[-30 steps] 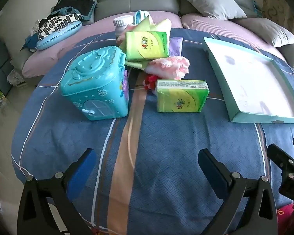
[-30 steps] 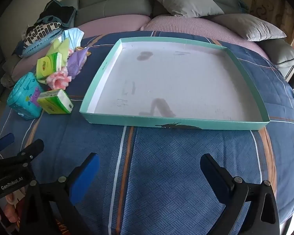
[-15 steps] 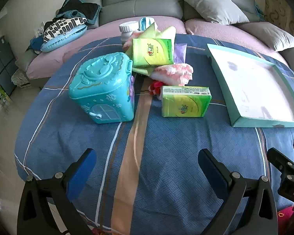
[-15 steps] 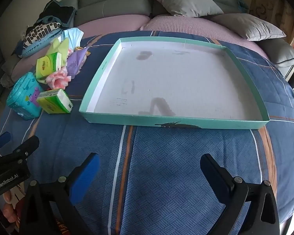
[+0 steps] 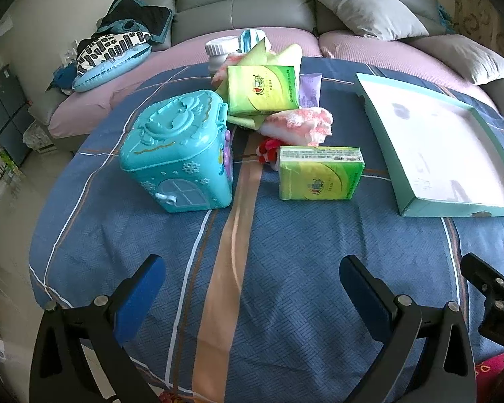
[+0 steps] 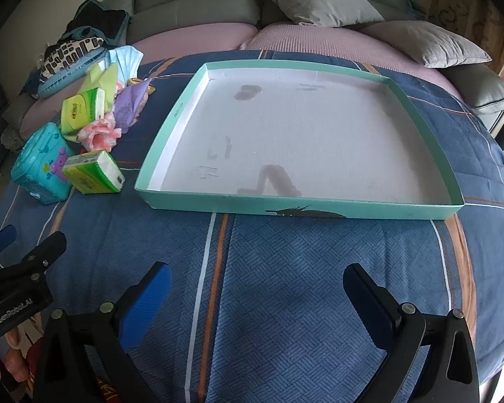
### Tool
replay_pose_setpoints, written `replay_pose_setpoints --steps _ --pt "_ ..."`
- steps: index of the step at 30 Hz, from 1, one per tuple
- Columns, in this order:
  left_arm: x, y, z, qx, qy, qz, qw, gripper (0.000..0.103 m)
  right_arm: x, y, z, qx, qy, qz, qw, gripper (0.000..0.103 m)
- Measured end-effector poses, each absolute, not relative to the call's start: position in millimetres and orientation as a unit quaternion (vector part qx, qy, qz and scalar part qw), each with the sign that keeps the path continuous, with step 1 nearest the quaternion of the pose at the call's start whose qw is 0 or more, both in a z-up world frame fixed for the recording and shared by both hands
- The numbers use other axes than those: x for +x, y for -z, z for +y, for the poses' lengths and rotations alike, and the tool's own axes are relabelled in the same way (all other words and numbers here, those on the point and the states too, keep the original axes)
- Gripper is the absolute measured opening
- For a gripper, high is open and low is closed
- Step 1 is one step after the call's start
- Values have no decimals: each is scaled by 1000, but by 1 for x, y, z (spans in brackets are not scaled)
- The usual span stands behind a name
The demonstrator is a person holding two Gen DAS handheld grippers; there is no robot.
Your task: Organize soft objects
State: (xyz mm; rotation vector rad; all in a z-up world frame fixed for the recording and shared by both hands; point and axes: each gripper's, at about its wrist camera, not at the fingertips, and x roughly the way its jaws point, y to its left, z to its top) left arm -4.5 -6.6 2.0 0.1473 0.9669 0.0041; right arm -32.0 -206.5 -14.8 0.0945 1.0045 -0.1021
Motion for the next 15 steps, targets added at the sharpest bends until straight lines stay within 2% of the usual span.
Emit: replay_pose_setpoints --steps 15 --pt "-6 1 -3 67 0 463 884 103 -31 15 -204 40 57 485 872 103"
